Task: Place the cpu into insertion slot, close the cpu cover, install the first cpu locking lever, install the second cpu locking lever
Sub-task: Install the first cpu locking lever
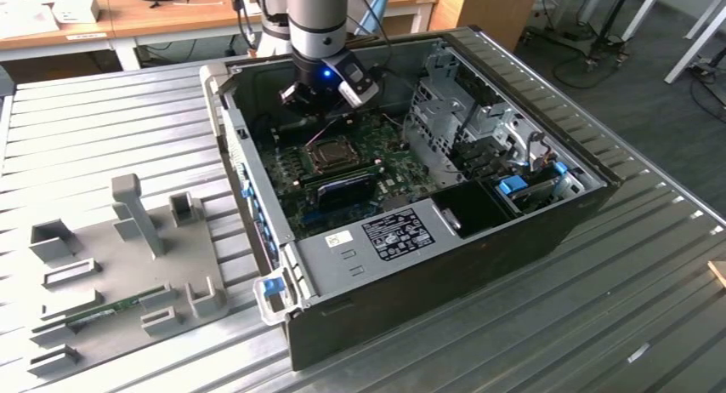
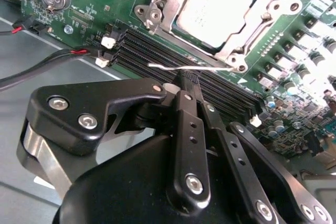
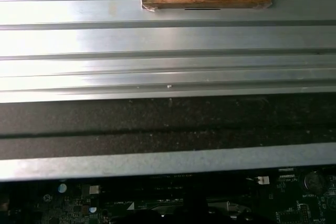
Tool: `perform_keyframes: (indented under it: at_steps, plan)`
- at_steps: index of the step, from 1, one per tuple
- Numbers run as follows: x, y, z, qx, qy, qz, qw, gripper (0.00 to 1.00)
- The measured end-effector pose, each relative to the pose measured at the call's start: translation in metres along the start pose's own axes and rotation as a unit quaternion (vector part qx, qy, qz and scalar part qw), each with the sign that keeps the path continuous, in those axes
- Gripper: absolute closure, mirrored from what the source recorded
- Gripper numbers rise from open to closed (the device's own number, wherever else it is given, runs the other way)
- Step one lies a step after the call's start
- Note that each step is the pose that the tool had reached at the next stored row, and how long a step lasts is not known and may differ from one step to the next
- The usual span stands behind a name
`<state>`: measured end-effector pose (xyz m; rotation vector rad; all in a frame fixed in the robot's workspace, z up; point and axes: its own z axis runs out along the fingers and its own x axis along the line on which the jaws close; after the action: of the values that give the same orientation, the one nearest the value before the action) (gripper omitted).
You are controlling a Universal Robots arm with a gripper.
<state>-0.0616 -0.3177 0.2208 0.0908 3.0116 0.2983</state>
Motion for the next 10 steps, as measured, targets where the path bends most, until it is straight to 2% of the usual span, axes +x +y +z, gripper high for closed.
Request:
perform_keyframes:
  at_steps: [10]
  plan:
    - [-0.0005,-0.0018,-0.0003,0.0000,0.0000,0.000,1.00000,0.90]
